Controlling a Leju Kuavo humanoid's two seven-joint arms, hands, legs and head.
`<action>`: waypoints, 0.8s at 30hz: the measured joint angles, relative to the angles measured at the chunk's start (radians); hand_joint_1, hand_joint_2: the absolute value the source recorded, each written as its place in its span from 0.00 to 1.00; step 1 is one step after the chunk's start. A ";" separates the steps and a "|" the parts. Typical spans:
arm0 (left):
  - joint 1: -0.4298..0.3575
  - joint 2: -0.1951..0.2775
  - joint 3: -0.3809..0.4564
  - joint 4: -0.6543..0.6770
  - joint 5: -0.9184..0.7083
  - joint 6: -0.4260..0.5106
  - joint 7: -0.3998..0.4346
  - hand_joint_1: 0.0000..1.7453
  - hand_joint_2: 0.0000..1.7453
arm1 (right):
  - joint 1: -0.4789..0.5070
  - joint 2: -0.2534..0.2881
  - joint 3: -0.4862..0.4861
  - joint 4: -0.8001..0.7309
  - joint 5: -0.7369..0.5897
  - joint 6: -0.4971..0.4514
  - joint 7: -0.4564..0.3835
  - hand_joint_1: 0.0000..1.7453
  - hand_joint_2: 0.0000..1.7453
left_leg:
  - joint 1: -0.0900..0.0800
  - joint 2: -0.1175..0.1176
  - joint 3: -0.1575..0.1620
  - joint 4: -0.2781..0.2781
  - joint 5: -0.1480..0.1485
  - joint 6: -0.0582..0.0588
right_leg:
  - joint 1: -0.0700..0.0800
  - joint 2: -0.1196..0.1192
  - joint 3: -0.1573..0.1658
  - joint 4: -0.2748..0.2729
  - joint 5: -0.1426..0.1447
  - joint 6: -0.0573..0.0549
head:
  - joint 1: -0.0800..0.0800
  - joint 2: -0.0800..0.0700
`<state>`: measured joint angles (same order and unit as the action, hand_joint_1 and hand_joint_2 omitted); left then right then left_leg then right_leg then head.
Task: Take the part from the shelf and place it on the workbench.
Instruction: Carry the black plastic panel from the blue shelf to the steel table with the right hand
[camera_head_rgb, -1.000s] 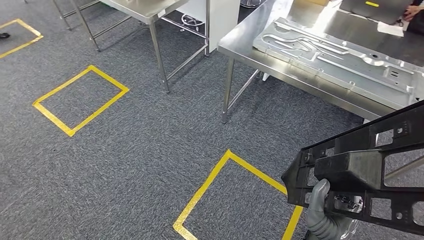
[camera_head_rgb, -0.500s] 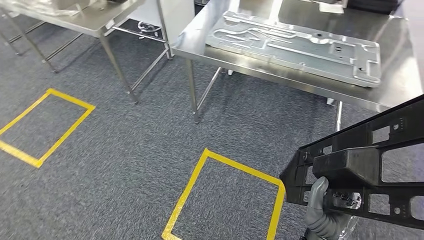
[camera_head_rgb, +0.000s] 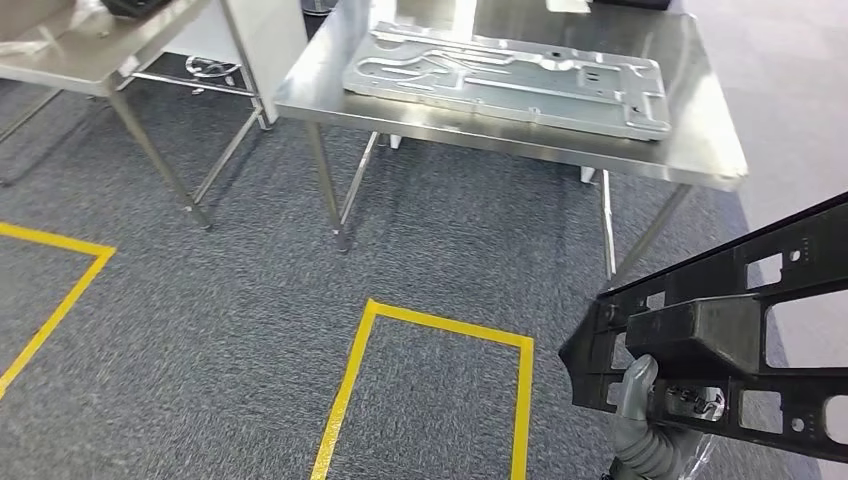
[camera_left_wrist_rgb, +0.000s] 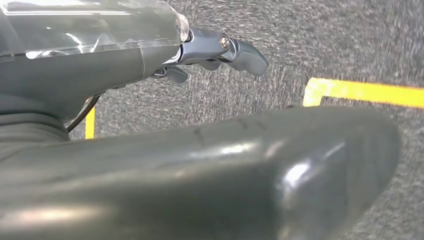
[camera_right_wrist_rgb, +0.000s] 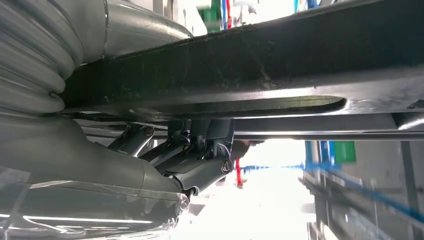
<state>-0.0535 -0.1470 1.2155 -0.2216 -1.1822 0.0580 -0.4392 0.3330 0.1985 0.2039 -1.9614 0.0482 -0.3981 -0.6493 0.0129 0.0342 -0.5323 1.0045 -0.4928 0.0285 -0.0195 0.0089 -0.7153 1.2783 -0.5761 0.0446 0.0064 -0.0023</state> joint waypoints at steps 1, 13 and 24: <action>0.000 0.000 0.000 0.000 0.000 0.000 0.000 0.00 0.00 | 0.001 0.000 -0.001 0.002 -0.001 0.000 0.000 1.00 1.00 | -0.001 0.016 0.000 0.000 -0.001 -0.001 | -0.001 -0.005 0.007 -0.009 0.015 0.000 | 0.000 0.000; -0.005 0.001 0.000 0.000 -0.001 -0.015 0.004 0.00 0.00 | -0.003 0.000 -0.004 0.004 -0.007 0.003 0.000 1.00 1.00 | -0.002 -0.009 -0.047 0.169 -0.126 -0.052 | 0.007 -0.013 0.134 -0.263 0.117 -0.060 | -0.007 0.000; -0.003 0.007 0.001 0.000 -0.006 -0.021 0.004 0.00 0.00 | -0.006 0.000 -0.005 0.010 -0.004 0.000 -0.001 1.00 1.00 | -0.006 -0.096 -0.002 0.008 -0.003 -0.011 | 0.004 0.132 0.118 -0.252 0.124 -0.034 | -0.008 0.000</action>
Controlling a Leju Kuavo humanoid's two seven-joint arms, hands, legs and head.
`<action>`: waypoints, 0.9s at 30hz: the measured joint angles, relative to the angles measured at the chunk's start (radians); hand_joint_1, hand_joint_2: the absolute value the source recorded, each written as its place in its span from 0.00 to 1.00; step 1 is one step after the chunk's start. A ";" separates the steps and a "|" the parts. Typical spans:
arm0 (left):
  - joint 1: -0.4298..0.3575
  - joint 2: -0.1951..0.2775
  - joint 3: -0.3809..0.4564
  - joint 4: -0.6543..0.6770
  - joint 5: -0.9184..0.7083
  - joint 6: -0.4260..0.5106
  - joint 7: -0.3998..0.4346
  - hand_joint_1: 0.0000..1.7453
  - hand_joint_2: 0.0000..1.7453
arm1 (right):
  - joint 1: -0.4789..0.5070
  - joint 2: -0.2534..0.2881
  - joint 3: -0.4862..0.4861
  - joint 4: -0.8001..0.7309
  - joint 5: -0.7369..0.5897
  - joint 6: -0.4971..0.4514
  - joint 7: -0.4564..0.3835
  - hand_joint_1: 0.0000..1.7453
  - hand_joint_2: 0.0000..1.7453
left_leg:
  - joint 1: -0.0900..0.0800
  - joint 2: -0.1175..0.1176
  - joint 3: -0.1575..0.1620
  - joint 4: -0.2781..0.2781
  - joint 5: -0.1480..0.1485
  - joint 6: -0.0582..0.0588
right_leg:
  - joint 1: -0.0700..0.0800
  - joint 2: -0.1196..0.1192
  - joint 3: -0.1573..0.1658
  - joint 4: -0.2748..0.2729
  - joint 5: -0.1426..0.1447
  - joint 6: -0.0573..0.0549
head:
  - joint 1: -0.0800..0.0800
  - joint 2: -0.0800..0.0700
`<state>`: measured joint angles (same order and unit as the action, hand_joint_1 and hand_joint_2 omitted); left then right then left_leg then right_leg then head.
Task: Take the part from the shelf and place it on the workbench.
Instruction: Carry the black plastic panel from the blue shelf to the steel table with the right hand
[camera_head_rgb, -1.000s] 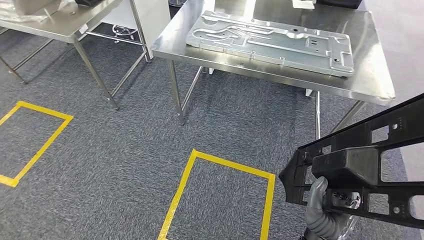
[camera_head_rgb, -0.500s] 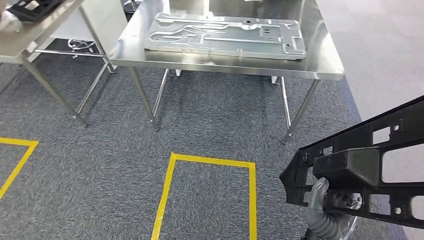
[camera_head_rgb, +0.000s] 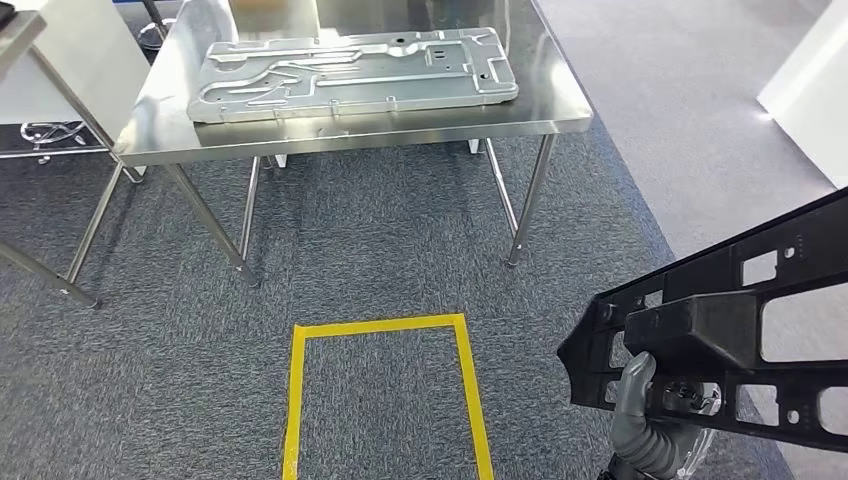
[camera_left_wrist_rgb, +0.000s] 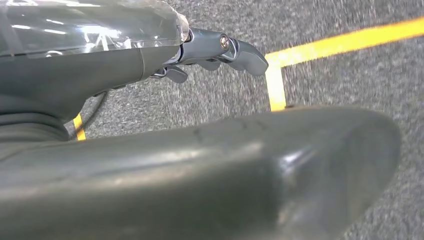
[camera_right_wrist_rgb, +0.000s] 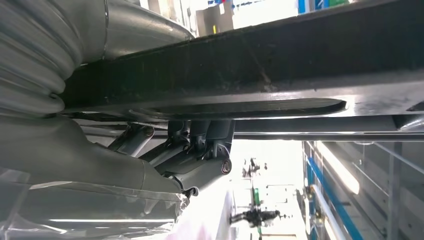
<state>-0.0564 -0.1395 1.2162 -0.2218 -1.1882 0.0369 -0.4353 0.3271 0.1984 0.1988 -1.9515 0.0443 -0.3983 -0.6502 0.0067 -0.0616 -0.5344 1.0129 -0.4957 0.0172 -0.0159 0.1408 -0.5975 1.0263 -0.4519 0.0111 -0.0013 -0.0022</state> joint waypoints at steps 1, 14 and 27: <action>-0.002 0.000 0.000 0.000 0.000 0.000 0.000 0.00 0.00 | 0.001 0.000 0.000 0.000 0.002 -0.002 -0.001 1.00 1.00 | 0.002 0.012 0.004 -0.007 0.005 0.005 | 0.001 -0.014 -0.003 0.005 -0.003 0.006 | 0.001 0.000; -0.007 -0.001 0.001 0.000 -0.001 -0.022 0.003 0.00 0.00 | -0.006 0.000 -0.002 0.005 0.012 -0.020 0.014 1.00 1.00 | -0.001 0.121 0.020 -0.016 -0.020 -0.019 | -0.005 -0.156 0.016 -0.003 -0.028 0.013 | 0.008 0.000; 0.019 0.003 -0.017 0.000 -0.075 0.012 0.059 0.00 0.00 | -0.009 0.000 0.007 0.013 0.007 -0.017 0.017 1.00 1.00 | -0.008 0.063 -0.139 0.094 0.075 -0.001 | 0.022 -0.108 0.163 -0.018 -0.141 -0.041 | 0.003 0.000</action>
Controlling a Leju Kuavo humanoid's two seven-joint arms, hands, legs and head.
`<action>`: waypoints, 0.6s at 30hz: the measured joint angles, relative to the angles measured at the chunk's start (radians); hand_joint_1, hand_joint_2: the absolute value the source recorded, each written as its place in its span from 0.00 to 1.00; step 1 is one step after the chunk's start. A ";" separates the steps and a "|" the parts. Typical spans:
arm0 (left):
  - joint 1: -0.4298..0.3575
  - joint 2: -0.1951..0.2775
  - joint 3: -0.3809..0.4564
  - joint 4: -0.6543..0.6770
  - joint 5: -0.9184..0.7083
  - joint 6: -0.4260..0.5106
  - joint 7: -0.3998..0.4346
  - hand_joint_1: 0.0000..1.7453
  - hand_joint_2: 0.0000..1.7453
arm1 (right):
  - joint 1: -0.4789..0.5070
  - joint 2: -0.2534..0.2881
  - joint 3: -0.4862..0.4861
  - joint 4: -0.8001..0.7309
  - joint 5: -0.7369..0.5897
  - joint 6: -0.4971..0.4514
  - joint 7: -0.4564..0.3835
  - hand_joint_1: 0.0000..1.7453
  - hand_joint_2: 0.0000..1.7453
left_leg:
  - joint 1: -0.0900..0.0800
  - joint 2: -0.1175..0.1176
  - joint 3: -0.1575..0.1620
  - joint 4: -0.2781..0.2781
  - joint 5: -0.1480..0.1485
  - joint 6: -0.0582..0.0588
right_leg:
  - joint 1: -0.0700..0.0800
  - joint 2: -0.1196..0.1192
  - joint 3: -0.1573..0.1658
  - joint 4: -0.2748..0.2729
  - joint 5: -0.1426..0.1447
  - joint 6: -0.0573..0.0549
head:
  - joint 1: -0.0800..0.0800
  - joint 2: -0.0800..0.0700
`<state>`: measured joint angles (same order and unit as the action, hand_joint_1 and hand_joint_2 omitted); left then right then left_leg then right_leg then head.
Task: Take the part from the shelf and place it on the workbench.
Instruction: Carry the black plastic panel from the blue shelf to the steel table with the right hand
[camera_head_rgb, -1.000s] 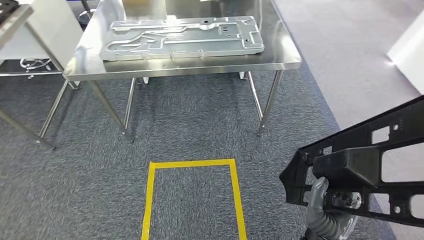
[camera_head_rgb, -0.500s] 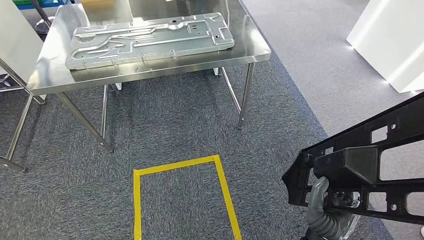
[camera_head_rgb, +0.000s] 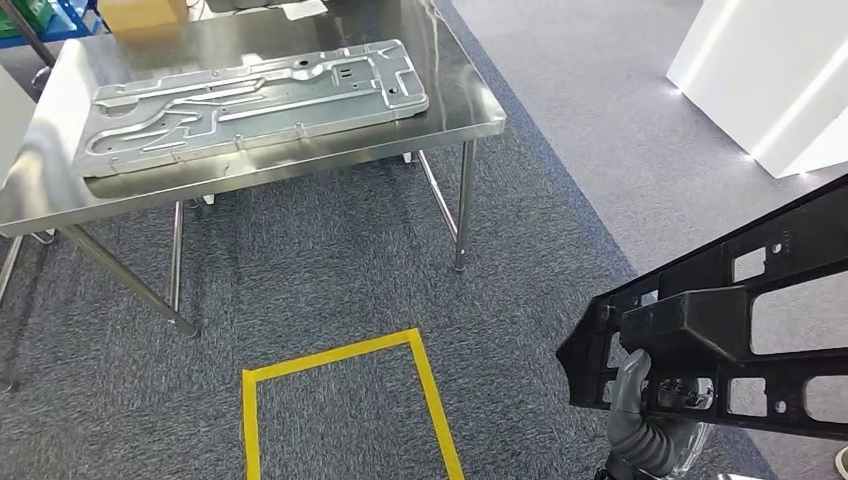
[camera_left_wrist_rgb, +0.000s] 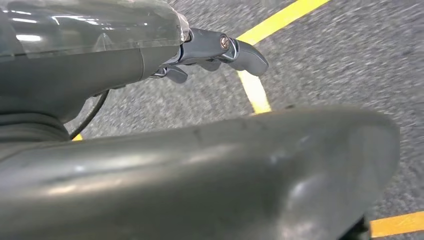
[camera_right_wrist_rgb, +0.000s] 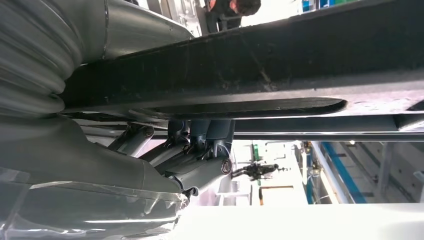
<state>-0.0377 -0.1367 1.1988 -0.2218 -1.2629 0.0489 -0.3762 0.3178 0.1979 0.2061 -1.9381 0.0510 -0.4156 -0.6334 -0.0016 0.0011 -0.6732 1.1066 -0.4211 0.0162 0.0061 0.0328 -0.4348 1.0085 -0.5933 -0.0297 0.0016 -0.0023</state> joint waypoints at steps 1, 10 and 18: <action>0.000 0.002 0.000 0.000 0.002 0.001 0.001 0.00 0.00 | 0.000 0.000 0.002 0.001 0.001 -0.001 0.001 1.00 1.00 | -0.007 -0.002 0.014 -0.028 0.006 0.009 | -0.004 0.003 0.009 -0.004 -0.010 0.006 | 0.002 0.000; -0.006 0.004 0.000 0.000 0.026 0.006 0.006 0.00 0.00 | -0.005 -0.007 0.011 0.018 0.012 0.007 0.048 1.00 1.00 | 0.005 0.000 0.216 -0.156 -0.070 0.028 | -0.028 -0.020 -0.218 0.286 -0.021 0.063 | 0.002 0.000; -0.010 -0.002 0.008 0.000 0.038 0.005 0.008 0.00 0.00 | -0.006 -0.018 0.012 0.038 0.014 0.011 0.060 1.00 1.00 | 0.027 0.003 0.350 -0.152 -0.204 -0.036 | -0.039 -0.054 -0.288 0.064 0.222 0.057 | 0.006 0.000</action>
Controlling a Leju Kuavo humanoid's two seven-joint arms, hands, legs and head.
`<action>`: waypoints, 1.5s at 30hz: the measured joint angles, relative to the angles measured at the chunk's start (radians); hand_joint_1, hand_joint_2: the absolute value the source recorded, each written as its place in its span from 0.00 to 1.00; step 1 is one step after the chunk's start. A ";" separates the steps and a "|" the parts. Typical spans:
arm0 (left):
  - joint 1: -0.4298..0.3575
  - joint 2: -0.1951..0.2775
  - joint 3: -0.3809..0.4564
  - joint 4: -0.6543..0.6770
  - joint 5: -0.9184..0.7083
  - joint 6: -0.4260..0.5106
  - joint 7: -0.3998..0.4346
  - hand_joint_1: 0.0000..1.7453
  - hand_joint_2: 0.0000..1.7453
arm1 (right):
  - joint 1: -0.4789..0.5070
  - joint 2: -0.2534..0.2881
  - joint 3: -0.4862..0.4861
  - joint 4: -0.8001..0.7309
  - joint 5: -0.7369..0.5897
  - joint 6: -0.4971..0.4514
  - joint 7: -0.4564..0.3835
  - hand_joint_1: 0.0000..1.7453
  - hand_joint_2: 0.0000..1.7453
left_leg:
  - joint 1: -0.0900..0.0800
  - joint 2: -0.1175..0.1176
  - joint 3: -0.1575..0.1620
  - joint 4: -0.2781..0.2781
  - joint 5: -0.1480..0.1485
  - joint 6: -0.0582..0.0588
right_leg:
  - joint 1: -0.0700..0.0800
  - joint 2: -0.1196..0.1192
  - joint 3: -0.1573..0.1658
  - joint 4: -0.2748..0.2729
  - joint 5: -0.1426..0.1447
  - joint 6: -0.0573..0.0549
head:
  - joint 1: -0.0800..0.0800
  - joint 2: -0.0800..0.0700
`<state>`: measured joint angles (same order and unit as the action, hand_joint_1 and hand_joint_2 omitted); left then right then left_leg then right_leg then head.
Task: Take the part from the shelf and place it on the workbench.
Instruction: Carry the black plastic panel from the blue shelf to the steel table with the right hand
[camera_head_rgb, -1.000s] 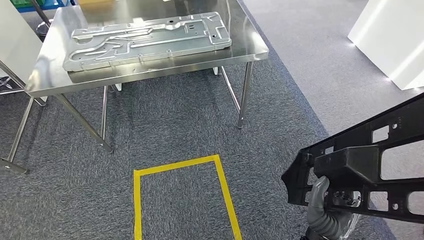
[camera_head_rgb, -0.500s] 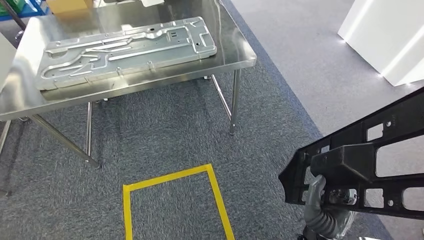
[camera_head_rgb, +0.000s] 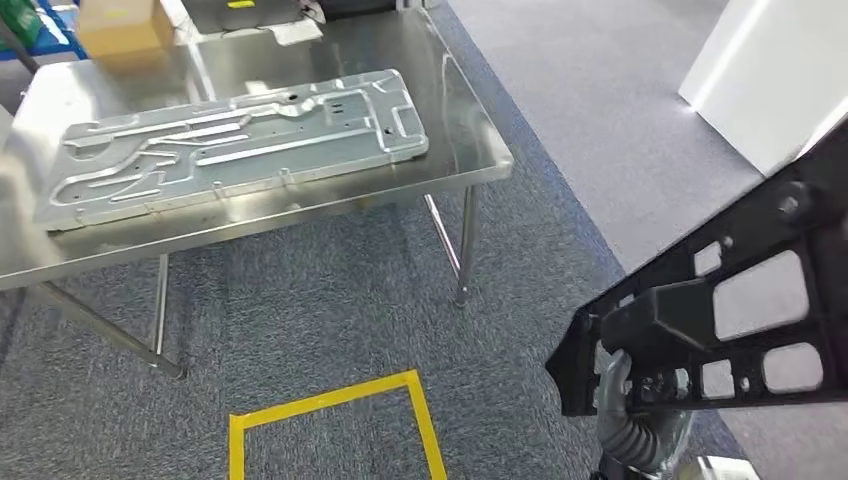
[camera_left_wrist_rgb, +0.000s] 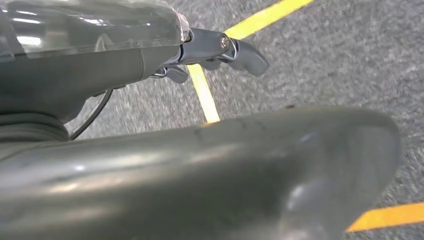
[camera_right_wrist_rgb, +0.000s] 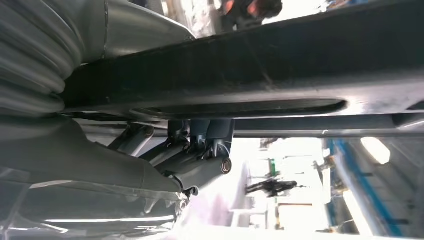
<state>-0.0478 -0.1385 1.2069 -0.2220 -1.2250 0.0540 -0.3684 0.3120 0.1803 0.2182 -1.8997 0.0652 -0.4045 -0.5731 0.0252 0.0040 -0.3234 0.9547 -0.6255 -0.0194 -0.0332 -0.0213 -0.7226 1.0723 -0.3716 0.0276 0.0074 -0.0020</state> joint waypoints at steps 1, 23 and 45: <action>-0.003 0.000 0.002 0.000 0.001 -0.001 -0.001 0.00 0.00 | -0.001 -0.001 0.001 0.000 0.000 0.001 0.002 1.00 1.00 | 0.001 0.003 -0.001 0.005 0.003 -0.008 | 0.001 0.006 0.001 0.003 -0.008 -0.011 | -0.003 0.000; -0.011 0.006 0.031 0.000 0.019 -0.028 -0.009 0.00 0.00 | -0.014 -0.026 0.032 0.046 0.030 0.041 0.064 1.00 1.00 | -0.041 -0.008 -0.221 0.069 0.130 0.041 | 0.027 0.030 0.102 -0.032 -0.069 -0.025 | -0.009 0.000; -0.011 -0.001 0.035 0.000 0.012 -0.029 -0.009 0.00 0.00 | -0.013 -0.062 0.046 0.080 0.050 0.071 0.101 1.00 1.00 | -0.043 0.008 -0.210 0.056 0.138 0.051 | 0.029 0.013 0.138 -0.046 -0.095 -0.022 | -0.009 0.000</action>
<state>-0.0592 -0.1394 1.2422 -0.2220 -1.2135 0.0252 -0.3773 0.2987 0.1185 0.2639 -1.8197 0.1152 -0.3338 -0.4726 -0.0175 0.0123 -0.5339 1.0109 -0.4876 0.0320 -0.0044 -0.0087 -0.5844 1.0265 -0.4669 0.0052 -0.0017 -0.0021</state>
